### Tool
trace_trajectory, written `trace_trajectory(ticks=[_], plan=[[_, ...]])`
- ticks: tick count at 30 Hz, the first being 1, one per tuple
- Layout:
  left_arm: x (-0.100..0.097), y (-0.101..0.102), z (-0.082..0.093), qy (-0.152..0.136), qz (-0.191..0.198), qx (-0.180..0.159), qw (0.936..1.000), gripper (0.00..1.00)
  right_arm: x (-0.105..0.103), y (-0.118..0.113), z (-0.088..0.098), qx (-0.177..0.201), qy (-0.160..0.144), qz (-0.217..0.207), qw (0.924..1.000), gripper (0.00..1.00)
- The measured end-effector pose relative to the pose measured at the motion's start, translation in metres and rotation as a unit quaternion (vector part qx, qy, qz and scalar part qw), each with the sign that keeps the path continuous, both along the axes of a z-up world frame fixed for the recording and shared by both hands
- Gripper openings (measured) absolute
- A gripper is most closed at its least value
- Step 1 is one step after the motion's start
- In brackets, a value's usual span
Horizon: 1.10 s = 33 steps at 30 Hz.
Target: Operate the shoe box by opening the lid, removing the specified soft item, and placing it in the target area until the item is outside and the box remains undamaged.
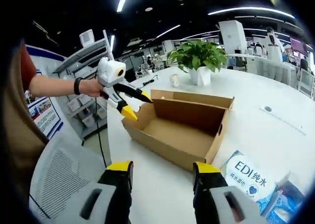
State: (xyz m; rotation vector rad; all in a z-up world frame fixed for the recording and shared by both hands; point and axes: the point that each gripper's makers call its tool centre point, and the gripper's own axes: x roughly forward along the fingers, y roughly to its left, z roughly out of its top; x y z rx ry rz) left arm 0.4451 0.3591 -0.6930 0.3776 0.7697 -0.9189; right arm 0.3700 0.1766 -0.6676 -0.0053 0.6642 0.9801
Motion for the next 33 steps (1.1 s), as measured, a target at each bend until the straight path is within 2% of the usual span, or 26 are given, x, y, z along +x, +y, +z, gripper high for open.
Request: trace_trajectory(ticks=[4, 8, 13, 18, 22, 25, 33], plan=[[-0.002, -0.003, -0.011, 0.014, -0.024, 0.018, 0.9994, 0.61, -0.003, -0.002, -0.002, -0.002, 0.002, 0.0, 1.0, 0.47], [-0.006, -0.005, -0.026, 0.028, -0.059, 0.05, 0.9966, 0.61, -0.004, -0.004, -0.003, -0.001, 0.005, -0.003, 1.0, 0.47], [-0.005, -0.01, -0.034, 0.045, -0.071, 0.051, 0.9952, 0.59, -0.006, -0.005, -0.005, -0.001, 0.008, -0.005, 1.0, 0.47], [-0.007, -0.007, -0.05, 0.057, -0.105, 0.084, 0.9893, 0.59, -0.008, -0.003, -0.007, -0.001, 0.011, -0.004, 0.9999, 0.47], [-0.008, -0.009, -0.056, 0.063, -0.119, 0.093, 0.9865, 0.58, -0.009, -0.002, -0.009, -0.002, 0.013, -0.004, 0.9999, 0.47], [-0.01, -0.009, -0.061, 0.08, -0.119, 0.095, 0.9851, 0.58, -0.01, -0.001, -0.012, -0.002, 0.016, -0.004, 0.9999, 0.47], [-0.013, -0.009, -0.067, 0.086, -0.138, 0.1, 0.9816, 0.59, -0.013, 0.002, -0.016, 0.001, 0.022, -0.006, 0.9997, 0.47]])
